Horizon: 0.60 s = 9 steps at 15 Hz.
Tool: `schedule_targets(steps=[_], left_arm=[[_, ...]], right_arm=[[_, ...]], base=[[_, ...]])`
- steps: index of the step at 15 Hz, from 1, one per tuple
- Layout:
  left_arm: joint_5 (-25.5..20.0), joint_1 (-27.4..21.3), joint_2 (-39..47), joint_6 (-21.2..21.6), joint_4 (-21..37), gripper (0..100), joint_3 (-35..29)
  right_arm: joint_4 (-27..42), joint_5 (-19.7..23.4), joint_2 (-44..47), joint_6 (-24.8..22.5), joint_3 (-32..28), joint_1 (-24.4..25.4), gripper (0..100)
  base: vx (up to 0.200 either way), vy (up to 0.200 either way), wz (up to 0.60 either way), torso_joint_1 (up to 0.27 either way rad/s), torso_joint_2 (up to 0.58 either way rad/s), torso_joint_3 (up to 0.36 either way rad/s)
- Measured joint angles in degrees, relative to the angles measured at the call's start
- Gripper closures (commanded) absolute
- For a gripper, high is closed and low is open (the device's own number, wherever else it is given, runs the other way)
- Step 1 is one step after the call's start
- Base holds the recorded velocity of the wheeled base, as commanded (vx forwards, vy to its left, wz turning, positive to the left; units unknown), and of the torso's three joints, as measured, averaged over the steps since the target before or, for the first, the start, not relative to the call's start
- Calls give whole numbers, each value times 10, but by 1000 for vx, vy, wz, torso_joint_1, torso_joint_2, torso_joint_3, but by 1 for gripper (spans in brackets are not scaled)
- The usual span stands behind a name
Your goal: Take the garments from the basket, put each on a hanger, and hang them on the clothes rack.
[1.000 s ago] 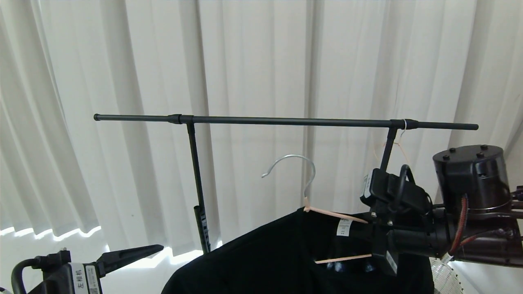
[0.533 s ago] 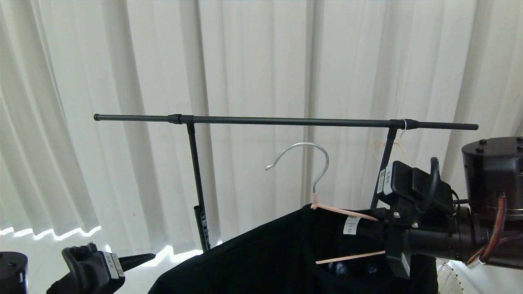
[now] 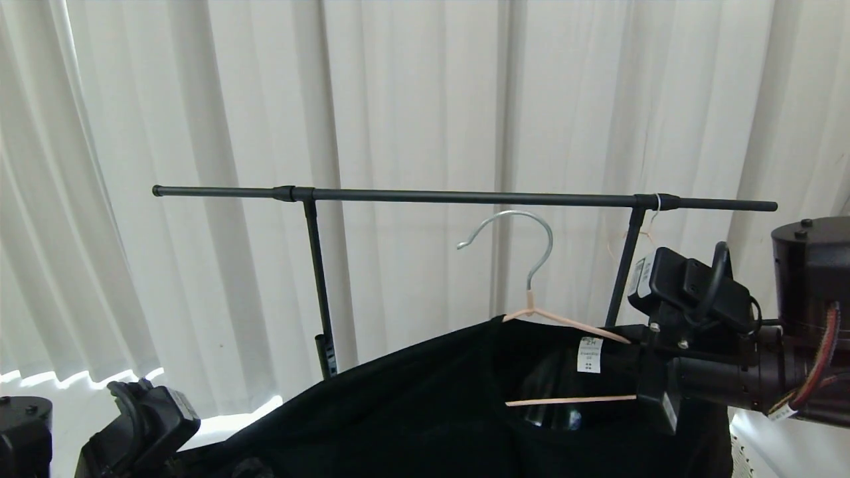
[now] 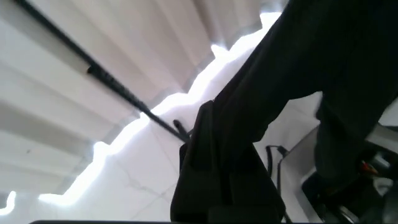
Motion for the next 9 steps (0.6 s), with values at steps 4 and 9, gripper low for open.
schedule_targets(steps=[4,9], left_arm=[[24,91,5,4,0,100,1],[26,85,-3,2,1,0,-13]], right_arm=[[14,-1,-10,0,0,-42,100],[14,-30,-13,0,-2,-48,100]], base=[[0,0,0,0,0,0],[0,0,0,0,0,0]])
